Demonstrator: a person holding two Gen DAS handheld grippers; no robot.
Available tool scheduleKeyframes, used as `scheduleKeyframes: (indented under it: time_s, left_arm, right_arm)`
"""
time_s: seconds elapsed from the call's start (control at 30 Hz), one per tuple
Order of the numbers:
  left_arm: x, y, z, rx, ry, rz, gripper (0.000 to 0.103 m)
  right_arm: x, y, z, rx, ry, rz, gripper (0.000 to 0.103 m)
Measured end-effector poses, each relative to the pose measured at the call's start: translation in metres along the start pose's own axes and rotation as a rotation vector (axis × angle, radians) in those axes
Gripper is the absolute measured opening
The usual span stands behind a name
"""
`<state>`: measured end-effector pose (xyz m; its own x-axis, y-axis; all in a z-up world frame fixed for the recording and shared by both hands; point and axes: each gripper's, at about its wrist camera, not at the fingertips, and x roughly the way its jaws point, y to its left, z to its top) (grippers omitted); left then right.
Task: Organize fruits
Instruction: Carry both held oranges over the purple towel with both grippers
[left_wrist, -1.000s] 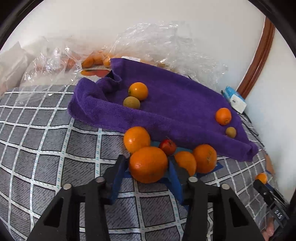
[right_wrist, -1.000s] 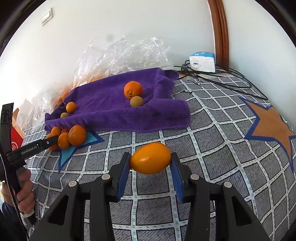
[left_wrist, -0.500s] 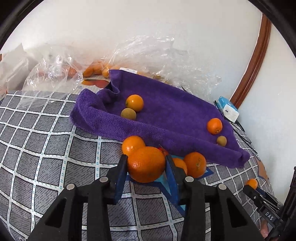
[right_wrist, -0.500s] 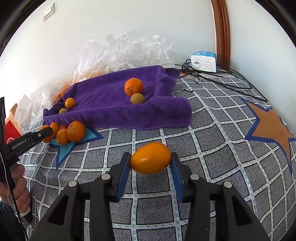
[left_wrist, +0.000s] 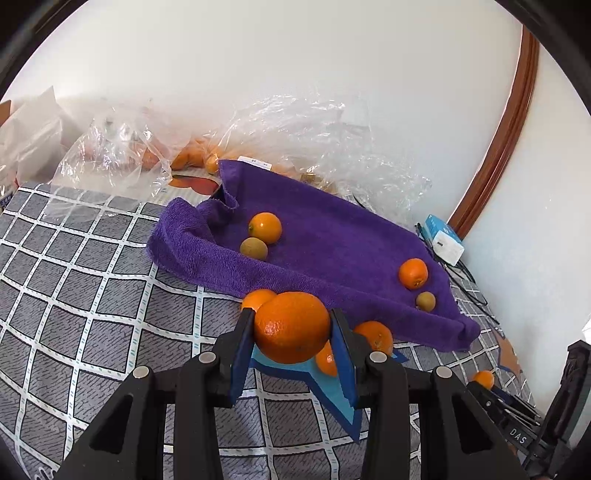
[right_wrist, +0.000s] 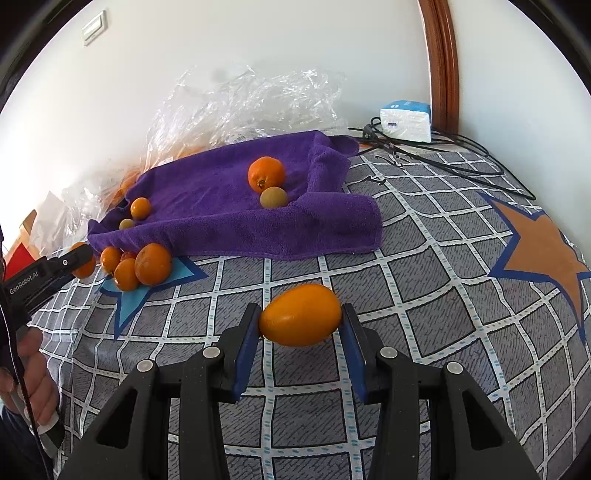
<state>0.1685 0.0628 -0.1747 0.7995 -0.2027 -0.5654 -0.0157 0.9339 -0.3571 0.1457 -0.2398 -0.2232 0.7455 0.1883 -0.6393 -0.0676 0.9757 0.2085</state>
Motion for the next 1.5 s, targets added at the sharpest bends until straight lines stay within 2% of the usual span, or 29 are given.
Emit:
scheduleKeyframes:
  time_s: [0.43, 0.77, 0.97, 1.1, 1.23, 1.5]
  left_arm:
    - [-0.001, 0.011, 0.002, -0.058, -0.003, -0.004, 0.038]
    - [0.000, 0.007, -0.002, -0.014, -0.005, 0.026, 0.038]
    - [-0.001, 0.010, 0.002, -0.019, 0.028, 0.049, 0.038]
    - [-0.010, 0.013, 0.020, -0.040, 0.017, 0.047, 0.038]
    - [-0.017, 0.013, 0.042, -0.028, -0.006, 0.076, 0.038]
    - [-0.024, 0.017, 0.093, -0.025, -0.054, 0.097, 0.038]
  right_arm:
    - [0.000, 0.002, 0.000, -0.013, 0.001, 0.013, 0.043]
    - [0.000, -0.003, 0.001, 0.024, 0.009, -0.011, 0.043]
    - [0.000, 0.002, 0.005, 0.020, 0.024, -0.002, 0.043]
    - [-0.002, 0.012, 0.018, -0.001, 0.015, 0.024, 0.043]
    - [-0.006, 0.022, 0.041, -0.016, -0.010, 0.045, 0.043]
    - [-0.008, 0.037, 0.096, -0.056, -0.075, 0.033, 0.043]
